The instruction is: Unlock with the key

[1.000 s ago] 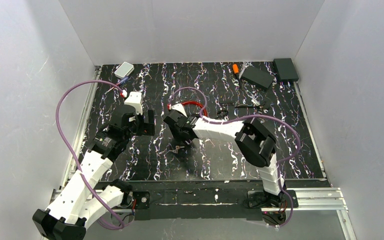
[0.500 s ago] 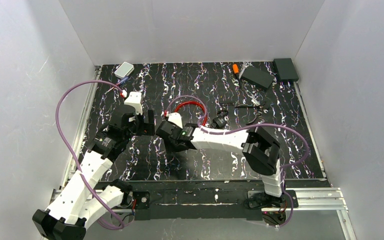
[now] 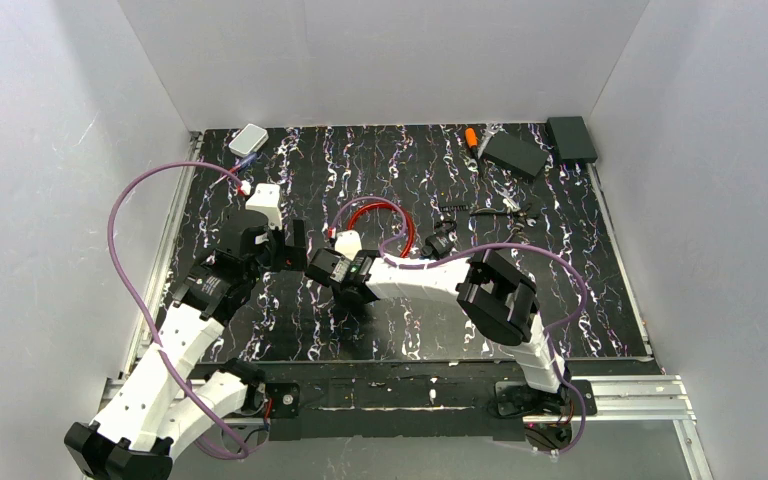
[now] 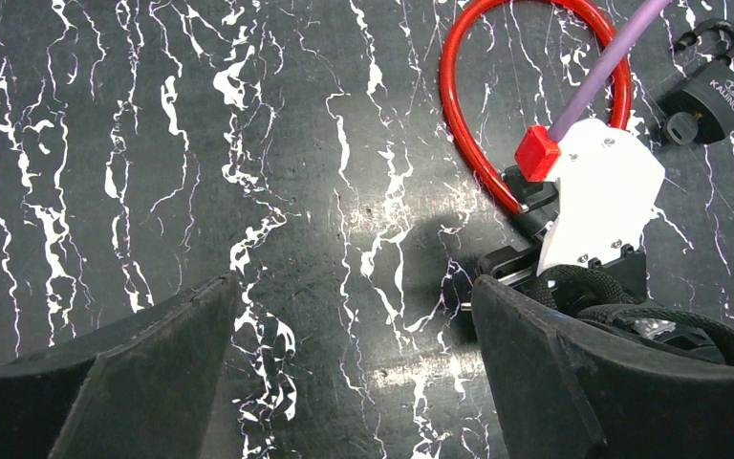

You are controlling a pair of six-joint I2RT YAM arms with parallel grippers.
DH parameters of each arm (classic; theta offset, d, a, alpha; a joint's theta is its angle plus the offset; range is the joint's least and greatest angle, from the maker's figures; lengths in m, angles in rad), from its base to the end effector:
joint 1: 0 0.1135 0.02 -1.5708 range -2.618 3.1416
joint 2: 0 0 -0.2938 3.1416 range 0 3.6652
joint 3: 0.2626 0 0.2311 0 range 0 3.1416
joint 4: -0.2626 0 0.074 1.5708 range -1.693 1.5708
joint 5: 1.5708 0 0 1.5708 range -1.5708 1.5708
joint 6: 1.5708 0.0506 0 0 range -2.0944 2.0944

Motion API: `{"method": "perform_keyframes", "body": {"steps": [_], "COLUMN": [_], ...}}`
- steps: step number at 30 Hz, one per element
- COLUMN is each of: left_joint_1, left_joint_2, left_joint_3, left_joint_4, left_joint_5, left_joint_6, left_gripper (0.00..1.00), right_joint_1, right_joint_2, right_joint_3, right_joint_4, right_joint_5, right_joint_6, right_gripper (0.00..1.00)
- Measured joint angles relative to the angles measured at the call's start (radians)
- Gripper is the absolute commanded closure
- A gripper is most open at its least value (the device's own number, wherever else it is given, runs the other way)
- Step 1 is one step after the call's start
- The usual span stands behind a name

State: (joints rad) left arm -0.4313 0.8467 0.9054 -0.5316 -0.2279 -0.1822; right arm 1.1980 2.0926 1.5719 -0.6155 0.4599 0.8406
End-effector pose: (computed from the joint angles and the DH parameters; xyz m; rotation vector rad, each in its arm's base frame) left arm 0.1450 -0.0542 0.3504 0.1111 2.0309 -0.1534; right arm 0.1812 0.4017 0.2010 -0.3203 2.5074 0.1651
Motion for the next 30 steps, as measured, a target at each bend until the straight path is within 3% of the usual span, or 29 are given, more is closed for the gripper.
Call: {"method": "perform_keyframes", "body": {"steps": [5, 10, 13, 16, 17, 22, 30], "left_joint_1": [0.001, 0.001, 0.001, 0.001, 0.001, 0.001, 0.001], "left_joint_2": [-0.003, -0.011, -0.018, -0.031, -0.032, -0.031, -0.051], "left_joint_3": [0.0, 0.0, 0.0, 0.0, 0.0, 0.0, -0.003], "left_joint_4": [0.0, -0.001, -0.001, -0.001, 0.0, 0.0, -0.002], "left_joint_5": [-0.001, -0.009, -0.031, -0.04, -0.041, -0.042, -0.011], "left_joint_6": [0.0, -0.001, -0.001, -0.001, -0.001, -0.001, -0.036], "left_gripper": [0.1, 0.11, 0.11, 0.11, 0.11, 0.11, 0.09], "right_joint_1": [0.0, 0.0, 0.0, 0.0, 0.0, 0.0, 0.0], "right_joint_2": [0.013, 0.018, 0.034, 0.04, 0.04, 0.001, -0.331], "right_joint_3": [0.012, 0.017, 0.037, 0.044, 0.044, -0.035, -0.417], "right_joint_4": [-0.004, -0.002, 0.003, 0.005, 0.007, 0.11, 0.346], "right_joint_5": [0.017, 0.047, 0.062, 0.072, 0.082, 0.079, -0.068], "right_joint_6": [0.002, 0.003, 0.01, 0.019, 0.019, -0.053, -0.333], "right_gripper": [0.5, 0.58, 0.69, 0.95, 0.99, 0.99, 0.99]}}
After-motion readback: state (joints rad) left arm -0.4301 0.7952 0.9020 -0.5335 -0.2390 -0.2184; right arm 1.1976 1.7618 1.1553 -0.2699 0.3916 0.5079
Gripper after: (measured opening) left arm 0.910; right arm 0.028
